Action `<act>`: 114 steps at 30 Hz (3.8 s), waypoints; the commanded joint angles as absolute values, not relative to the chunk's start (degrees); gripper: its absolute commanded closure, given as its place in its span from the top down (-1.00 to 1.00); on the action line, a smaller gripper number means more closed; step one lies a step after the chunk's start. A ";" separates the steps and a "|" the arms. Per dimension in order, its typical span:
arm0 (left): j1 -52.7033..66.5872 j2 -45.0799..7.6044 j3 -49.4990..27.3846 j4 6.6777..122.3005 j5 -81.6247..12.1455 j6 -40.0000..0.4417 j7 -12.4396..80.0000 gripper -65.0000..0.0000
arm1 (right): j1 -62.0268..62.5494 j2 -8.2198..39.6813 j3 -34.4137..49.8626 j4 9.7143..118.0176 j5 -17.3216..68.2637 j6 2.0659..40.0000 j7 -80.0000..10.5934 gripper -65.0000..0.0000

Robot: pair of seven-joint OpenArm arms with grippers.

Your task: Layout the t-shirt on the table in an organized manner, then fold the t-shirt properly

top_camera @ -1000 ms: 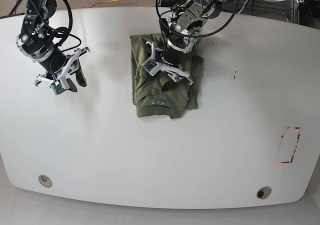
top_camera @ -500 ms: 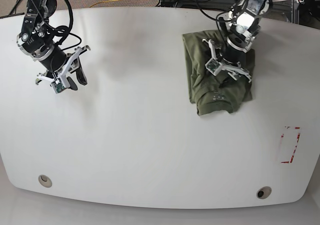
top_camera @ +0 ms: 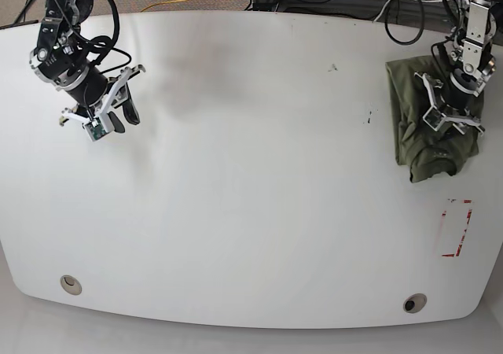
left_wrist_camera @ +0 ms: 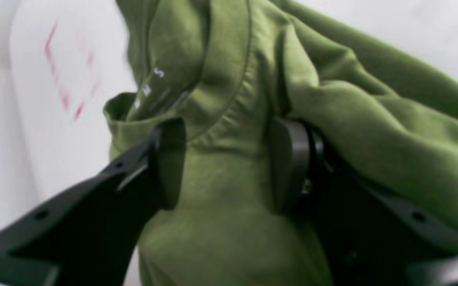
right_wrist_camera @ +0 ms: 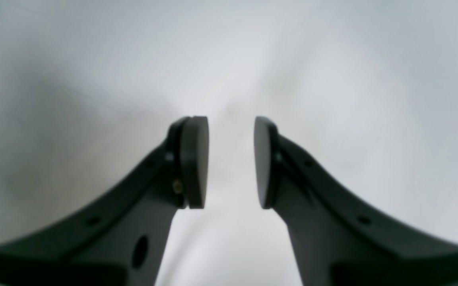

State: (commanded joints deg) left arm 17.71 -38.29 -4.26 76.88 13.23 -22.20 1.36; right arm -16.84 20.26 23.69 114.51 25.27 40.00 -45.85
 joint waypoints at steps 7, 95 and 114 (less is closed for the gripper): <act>15.08 -39.69 -9.63 71.96 13.14 -25.98 0.84 -0.02 | -16.84 20.18 23.43 114.77 25.27 40.00 -45.93 -0.42; 21.41 -42.68 -31.52 71.78 -6.20 -40.00 26.68 -0.02 | -17.54 18.33 23.78 115.65 25.27 40.00 -45.93 -0.42; 18.42 -47.25 -33.36 72.75 -6.90 -40.00 26.68 -0.02 | -17.54 18.51 23.87 115.65 25.19 40.00 -45.93 -0.42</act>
State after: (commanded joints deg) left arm 18.42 -47.25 -33.36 72.75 -6.90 -40.00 26.68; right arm -17.54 18.51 23.87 115.65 25.19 40.00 -45.93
